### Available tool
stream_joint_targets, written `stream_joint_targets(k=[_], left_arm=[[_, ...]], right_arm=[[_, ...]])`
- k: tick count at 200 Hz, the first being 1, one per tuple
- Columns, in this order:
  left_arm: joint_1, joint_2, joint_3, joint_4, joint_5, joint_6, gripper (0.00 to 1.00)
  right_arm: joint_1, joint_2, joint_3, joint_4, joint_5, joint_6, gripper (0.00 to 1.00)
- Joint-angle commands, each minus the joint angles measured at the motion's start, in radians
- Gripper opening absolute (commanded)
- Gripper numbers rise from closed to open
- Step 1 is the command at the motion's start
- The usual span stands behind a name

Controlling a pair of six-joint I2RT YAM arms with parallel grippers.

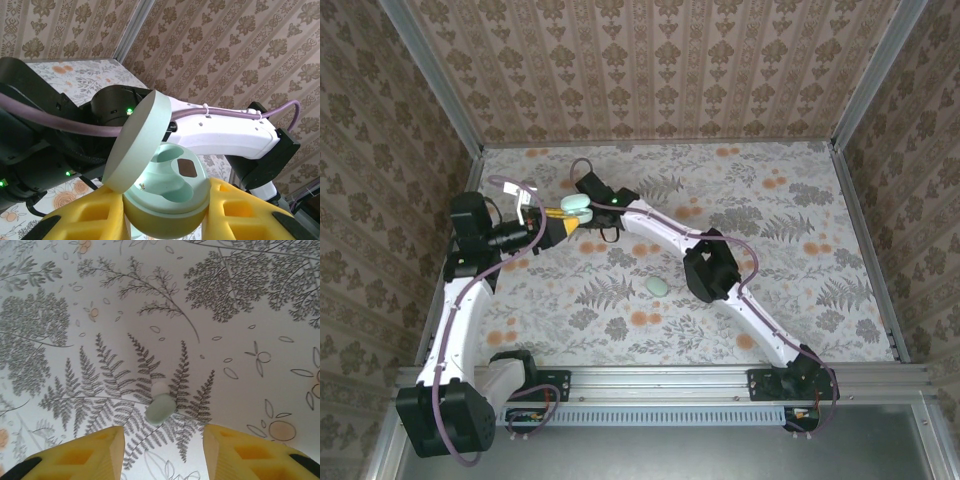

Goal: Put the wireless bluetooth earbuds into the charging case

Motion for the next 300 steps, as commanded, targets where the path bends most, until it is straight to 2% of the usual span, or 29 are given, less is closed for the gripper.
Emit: stream_joint_targets(k=[1,37,129,222,259,300], left_arm=[[0.009,-0.027,-0.015,-0.007,0.032,0.025,0.15],[0.009,-0.033,-0.021,-0.007,0.031,0.025,0.15],[0.009,-0.048,-0.035,-0.01,0.029,0.029,0.15],[0.01,-0.057,-0.035,-0.015,0.025,0.033,0.15],[0.01,-0.056,-0.032,-0.016,0.023,0.03,0.15],[0.008,-0.054,-0.027,-0.015,0.024,0.024,0.15]], right_arm=[[0.009,0.043,0.046,0.015,0.093,-0.015,0.46],[0.021,0.104,0.12,0.036,0.098,-0.006,0.46],[0.033,0.144,0.126,0.07,0.102,-0.004,0.45],[0.046,0.131,0.116,-0.058,0.128,-0.1,0.32],[0.039,0.047,-0.002,-0.036,0.098,-0.141,0.25],[0.015,-0.071,-0.177,0.022,0.06,-0.162,0.22]])
